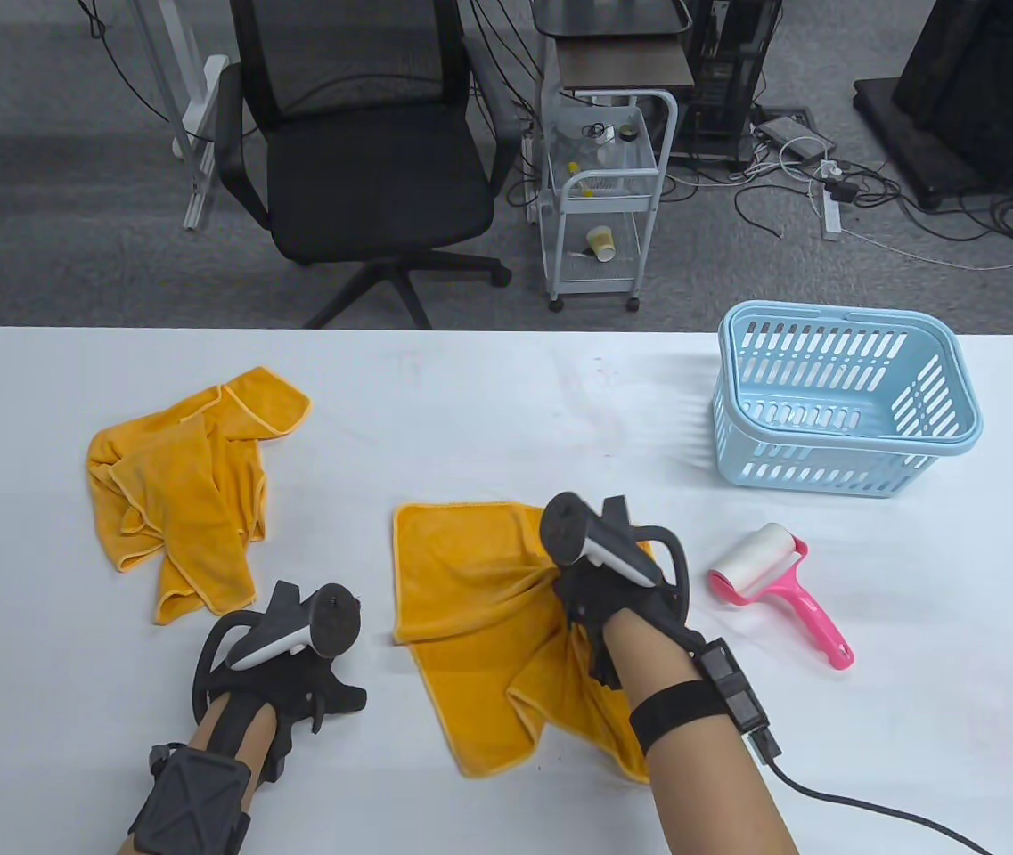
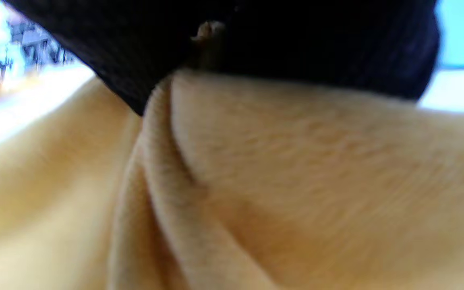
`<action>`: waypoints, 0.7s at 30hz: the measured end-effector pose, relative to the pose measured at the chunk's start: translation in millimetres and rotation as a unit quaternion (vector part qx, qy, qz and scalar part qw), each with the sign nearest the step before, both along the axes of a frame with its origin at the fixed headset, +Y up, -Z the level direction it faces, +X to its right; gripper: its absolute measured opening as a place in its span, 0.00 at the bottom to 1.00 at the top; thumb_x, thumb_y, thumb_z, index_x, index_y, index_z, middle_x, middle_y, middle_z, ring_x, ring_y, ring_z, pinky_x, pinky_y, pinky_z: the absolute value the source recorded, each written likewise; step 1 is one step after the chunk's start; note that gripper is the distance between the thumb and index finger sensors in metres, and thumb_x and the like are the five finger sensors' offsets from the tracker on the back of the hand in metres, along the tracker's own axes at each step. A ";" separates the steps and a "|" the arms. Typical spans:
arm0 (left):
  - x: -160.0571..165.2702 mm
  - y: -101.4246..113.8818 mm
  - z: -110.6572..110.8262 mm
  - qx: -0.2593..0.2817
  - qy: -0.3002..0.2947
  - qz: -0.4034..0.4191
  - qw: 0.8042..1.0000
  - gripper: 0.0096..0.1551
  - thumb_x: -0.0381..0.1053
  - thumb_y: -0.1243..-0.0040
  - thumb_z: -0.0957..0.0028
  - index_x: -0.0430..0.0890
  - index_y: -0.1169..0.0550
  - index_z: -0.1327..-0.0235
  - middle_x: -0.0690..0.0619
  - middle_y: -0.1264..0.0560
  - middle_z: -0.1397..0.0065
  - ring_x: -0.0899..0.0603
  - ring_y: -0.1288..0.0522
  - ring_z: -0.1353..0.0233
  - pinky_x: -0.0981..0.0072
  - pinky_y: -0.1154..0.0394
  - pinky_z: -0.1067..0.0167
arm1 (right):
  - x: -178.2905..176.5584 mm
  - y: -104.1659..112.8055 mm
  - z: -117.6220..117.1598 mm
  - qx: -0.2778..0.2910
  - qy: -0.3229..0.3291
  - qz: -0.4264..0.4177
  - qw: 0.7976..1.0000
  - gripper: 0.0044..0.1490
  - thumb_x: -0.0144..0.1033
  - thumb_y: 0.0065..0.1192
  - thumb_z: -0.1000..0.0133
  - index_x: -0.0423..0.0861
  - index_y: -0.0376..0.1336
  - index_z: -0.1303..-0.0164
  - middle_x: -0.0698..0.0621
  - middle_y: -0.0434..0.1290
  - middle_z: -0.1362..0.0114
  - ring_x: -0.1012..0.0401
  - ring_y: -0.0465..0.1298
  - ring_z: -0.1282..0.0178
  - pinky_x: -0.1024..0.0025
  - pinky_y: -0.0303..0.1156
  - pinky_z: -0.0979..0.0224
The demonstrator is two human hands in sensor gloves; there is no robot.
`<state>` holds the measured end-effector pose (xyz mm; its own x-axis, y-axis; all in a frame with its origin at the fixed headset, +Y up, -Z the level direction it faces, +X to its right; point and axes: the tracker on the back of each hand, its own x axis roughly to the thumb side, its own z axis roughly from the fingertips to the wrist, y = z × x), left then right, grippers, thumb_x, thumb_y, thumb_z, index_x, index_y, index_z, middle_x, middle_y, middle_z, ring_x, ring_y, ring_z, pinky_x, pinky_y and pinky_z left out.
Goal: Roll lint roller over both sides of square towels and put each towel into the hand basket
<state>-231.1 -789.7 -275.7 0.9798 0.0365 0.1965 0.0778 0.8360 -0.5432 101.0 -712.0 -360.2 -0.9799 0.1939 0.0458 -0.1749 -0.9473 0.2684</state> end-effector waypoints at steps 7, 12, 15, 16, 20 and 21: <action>3.0 -0.3 0.5 0.006 -0.007 -0.026 1.000 0.58 0.70 0.29 0.61 0.55 0.45 0.22 0.44 0.47 0.13 0.32 0.39 0.19 0.26 0.42 0.26 | 96.0 118.7 -17.5 0.164 -0.202 -0.140 0.955 0.27 0.34 0.72 0.44 0.55 0.70 0.34 0.44 0.70 0.31 0.53 0.85 0.56 0.59 0.85 0.58; 3.7 -0.4 1.1 0.008 -0.009 -0.031 0.999 0.57 0.70 0.29 0.61 0.54 0.43 0.22 0.44 0.47 0.13 0.32 0.39 0.19 0.26 0.42 0.26 | 147.9 177.8 -14.1 0.307 -0.318 -0.258 0.859 0.30 0.33 0.64 0.41 0.48 0.63 0.27 0.43 0.60 0.24 0.54 0.80 0.35 0.60 0.84 0.37; 4.1 -0.4 1.3 0.008 -0.011 -0.033 0.999 0.57 0.70 0.29 0.61 0.54 0.42 0.22 0.44 0.48 0.13 0.32 0.39 0.19 0.26 0.43 0.26 | 171.3 192.6 -20.9 0.333 -0.320 -0.286 0.840 0.35 0.36 0.63 0.40 0.48 0.56 0.22 0.43 0.53 0.21 0.55 0.75 0.27 0.62 0.80 0.28; 4.1 -0.4 1.3 0.007 -0.011 -0.033 0.999 0.57 0.70 0.29 0.61 0.54 0.42 0.22 0.44 0.48 0.13 0.32 0.39 0.19 0.26 0.43 0.26 | 175.9 192.3 -24.3 0.329 -0.320 -0.292 0.839 0.36 0.37 0.63 0.40 0.49 0.54 0.21 0.43 0.52 0.20 0.55 0.74 0.26 0.62 0.79 0.27; 4.4 -0.6 1.3 0.006 -0.011 -0.031 0.999 0.57 0.70 0.29 0.61 0.53 0.42 0.22 0.44 0.48 0.13 0.32 0.39 0.19 0.26 0.43 0.26 | 199.7 164.7 -46.6 0.283 -0.308 -0.334 0.845 0.43 0.42 0.62 0.39 0.49 0.46 0.17 0.43 0.44 0.17 0.52 0.65 0.18 0.58 0.72 0.20; 5.1 -0.8 1.5 0.007 -0.013 -0.035 0.999 0.57 0.70 0.29 0.61 0.53 0.42 0.22 0.44 0.48 0.13 0.32 0.39 0.19 0.26 0.43 0.26 | 205.8 147.8 -54.9 0.247 -0.304 -0.345 0.853 0.46 0.46 0.62 0.40 0.49 0.45 0.17 0.41 0.41 0.16 0.49 0.61 0.15 0.54 0.69 0.19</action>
<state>-226.0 -790.5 -274.2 0.9744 -0.0353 0.2219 0.1506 0.8356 -0.5283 306.7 -564.2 -415.2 -0.5122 0.8382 -0.1873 -0.7015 -0.5341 -0.4718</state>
